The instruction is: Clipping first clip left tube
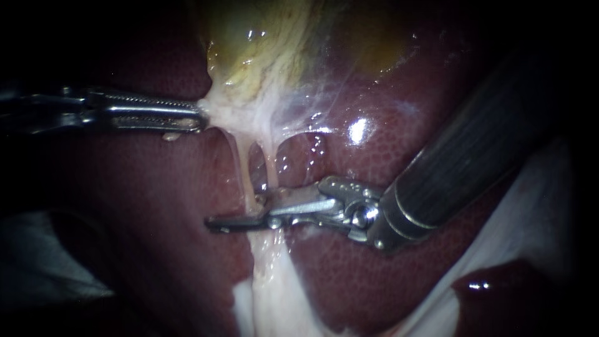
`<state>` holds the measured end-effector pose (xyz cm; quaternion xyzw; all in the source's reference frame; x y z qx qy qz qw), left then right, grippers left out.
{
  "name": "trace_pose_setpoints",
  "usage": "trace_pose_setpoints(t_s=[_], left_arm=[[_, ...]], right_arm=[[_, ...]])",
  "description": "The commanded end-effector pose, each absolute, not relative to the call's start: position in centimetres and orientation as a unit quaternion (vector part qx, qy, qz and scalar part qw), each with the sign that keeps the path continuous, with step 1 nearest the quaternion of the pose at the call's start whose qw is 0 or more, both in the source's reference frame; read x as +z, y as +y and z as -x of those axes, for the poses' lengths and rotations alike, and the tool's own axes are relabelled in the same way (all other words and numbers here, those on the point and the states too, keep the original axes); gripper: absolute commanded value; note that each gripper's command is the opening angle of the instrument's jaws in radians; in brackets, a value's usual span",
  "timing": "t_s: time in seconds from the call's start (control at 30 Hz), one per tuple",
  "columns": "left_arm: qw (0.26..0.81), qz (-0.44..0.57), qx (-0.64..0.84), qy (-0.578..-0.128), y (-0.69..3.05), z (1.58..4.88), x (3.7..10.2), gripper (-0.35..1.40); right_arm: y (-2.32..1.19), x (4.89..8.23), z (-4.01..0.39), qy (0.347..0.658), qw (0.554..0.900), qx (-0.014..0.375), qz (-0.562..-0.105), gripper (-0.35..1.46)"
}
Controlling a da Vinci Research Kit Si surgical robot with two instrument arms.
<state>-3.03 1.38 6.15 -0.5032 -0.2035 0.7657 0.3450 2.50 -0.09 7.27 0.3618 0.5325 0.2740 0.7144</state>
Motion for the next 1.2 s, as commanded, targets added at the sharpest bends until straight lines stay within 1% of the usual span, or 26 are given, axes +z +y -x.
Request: trace_pose_setpoints(t_s=[0.03, 0.1, 0.13, 0.2, 0.23, 0.33, 0.53, 0.73, 1.0, 1.2], left_arm=[[0.345, 0.503, 0.766, -0.204, 1.38, 3.03, 6.15, -0.35], [0.345, 0.503, 0.766, -0.204, 1.38, 3.03, 6.15, -0.35], [0.345, 0.503, 0.766, -0.204, 1.38, 3.03, 6.15, -0.35], [0.345, 0.503, 0.766, -0.204, 1.38, 3.03, 6.15, -0.35], [0.345, 0.503, 0.766, -0.204, 1.38, 3.03, 6.15, -0.35], [0.345, 0.503, 0.766, -0.204, 1.38, 3.03, 6.15, -0.35], [0.345, 0.503, 0.766, -0.204, 1.38, 3.02, 6.15, -0.35], [0.344, 0.503, 0.766, -0.204, 1.38, 3.01, 6.15, -0.35], [0.344, 0.503, 0.766, -0.204, 1.38, 3.01, 6.15, -0.35], [0.344, 0.504, 0.766, -0.204, 1.38, 3.0, 6.15, -0.35]], right_arm=[[-0.09, 7.26, -2.51, 0.533, 0.714, 0.274, -0.362, 0.11], [-0.09, 7.26, -2.51, 0.533, 0.714, 0.274, -0.362, 0.2], [-0.08, 7.27, -2.52, 0.533, 0.714, 0.274, -0.363, 0.3], [-0.07, 7.27, -2.55, 0.534, 0.714, 0.276, -0.36, 0.41], [-0.07, 7.28, -2.56, 0.535, 0.714, 0.28, -0.356, 0.45], [-0.06, 7.28, -2.59, 0.542, 0.709, 0.284, -0.352, 0.49], [-0.03, 7.25, -2.52, 0.542, 0.706, 0.286, -0.355, 0.5], [0.08, 7.12, -2.35, 0.544, 0.704, 0.278, -0.363, 0.5], [0.2, 6.97, -2.1, 0.546, 0.699, 0.26, -0.381, 0.5], [0.19, 6.95, -2.0, 0.548, 0.697, 0.239, -0.396, 0.5]])
